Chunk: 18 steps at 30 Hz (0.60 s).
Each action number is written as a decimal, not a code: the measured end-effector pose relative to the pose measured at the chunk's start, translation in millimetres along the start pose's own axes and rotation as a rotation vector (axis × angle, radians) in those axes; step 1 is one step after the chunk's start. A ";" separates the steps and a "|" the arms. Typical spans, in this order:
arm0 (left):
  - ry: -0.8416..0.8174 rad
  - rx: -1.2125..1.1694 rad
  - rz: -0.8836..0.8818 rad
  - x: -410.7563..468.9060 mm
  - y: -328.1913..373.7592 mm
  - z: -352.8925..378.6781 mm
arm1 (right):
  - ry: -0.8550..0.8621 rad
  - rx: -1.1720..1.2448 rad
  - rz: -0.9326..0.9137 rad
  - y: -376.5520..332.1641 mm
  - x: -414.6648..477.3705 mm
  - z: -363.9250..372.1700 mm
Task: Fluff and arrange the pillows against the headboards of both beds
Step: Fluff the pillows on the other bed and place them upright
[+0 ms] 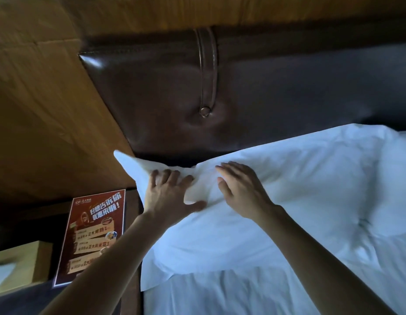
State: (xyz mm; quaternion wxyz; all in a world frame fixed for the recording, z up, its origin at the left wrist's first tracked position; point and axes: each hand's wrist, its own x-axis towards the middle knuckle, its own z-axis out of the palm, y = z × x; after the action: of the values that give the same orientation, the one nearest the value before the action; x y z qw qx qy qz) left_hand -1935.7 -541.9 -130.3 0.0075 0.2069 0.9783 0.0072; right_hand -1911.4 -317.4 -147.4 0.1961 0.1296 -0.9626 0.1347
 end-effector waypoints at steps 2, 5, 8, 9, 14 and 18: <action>0.031 0.002 0.013 -1.8 -2.8 4.8 | -0.065 -0.042 -0.032 6.5 1.9 5.5; 0.034 0.006 -0.012 5.3 -11.2 8.3 | -0.105 -0.168 0.100 62.2 -5.4 3.2; -0.008 0.031 -0.034 15.9 -15.0 5.2 | -0.293 -0.364 0.322 150.7 -22.8 -22.7; -0.019 0.041 -0.038 19.4 -15.6 5.3 | -0.367 -0.441 0.357 177.6 -29.5 -32.2; -0.027 0.053 -0.056 25.5 -11.6 11.8 | -0.511 -0.474 0.573 250.1 -45.3 -78.3; -0.046 0.061 -0.059 25.4 -15.2 7.0 | -0.634 -0.461 0.734 266.5 -37.1 -100.1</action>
State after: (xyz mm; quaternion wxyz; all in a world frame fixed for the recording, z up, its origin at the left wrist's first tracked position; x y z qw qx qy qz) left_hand -1965.0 -545.4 -137.8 0.0241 0.1780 0.9833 -0.0278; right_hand -1924.7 -31.2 -129.4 -0.1408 -0.2276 -0.9612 -0.0662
